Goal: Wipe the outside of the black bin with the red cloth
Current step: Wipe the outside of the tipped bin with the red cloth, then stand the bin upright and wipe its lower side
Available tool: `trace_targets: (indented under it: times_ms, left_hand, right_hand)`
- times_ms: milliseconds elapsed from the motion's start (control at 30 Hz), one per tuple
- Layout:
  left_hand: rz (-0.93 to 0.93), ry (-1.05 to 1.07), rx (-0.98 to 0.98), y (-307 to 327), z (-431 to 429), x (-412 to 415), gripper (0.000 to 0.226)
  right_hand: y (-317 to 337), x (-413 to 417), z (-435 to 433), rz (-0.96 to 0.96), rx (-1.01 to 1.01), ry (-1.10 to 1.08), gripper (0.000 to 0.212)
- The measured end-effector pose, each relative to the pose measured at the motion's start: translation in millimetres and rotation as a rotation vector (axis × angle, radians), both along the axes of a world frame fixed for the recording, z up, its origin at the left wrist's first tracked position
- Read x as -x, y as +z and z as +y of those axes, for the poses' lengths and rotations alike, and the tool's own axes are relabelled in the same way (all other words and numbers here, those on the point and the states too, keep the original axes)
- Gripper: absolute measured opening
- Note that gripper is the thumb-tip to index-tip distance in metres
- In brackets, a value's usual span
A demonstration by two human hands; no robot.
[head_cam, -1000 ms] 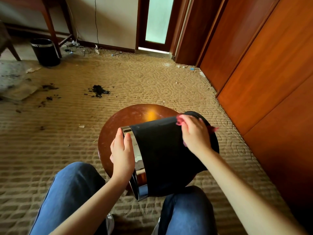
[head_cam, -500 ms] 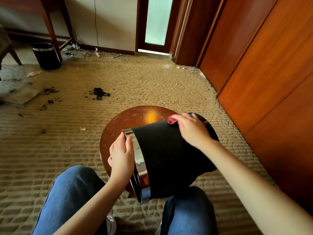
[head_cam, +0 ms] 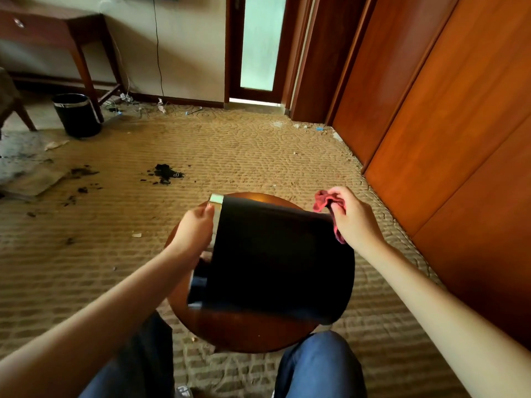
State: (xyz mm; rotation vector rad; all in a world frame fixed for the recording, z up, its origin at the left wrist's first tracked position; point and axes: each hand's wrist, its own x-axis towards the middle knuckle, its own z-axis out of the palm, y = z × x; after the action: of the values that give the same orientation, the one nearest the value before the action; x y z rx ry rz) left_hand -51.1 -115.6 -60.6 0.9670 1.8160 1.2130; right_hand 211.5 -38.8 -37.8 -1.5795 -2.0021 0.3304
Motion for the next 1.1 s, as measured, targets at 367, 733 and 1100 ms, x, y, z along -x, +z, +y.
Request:
trace_targets:
  times_ms: [367, 733, 1100]
  left_hand:
    - [0.667, -0.257, -0.107, 80.0, 49.8, 28.8, 0.045]
    - [0.759, -0.313, -0.132, 79.6, 60.7, 10.1, 0.041]
    - [0.763, -0.292, -0.152, 71.2, 66.5, 9.6, 0.039]
  right_hand:
    - [35.0, 22.1, 19.7, 0.388, 0.014, -0.064, 0.02]
    - [40.9, 122.2, 21.6, 0.314, -0.283, 0.105, 0.03]
    - [-73.9, 23.7, -94.2, -0.247, -0.667, 0.644, 0.026]
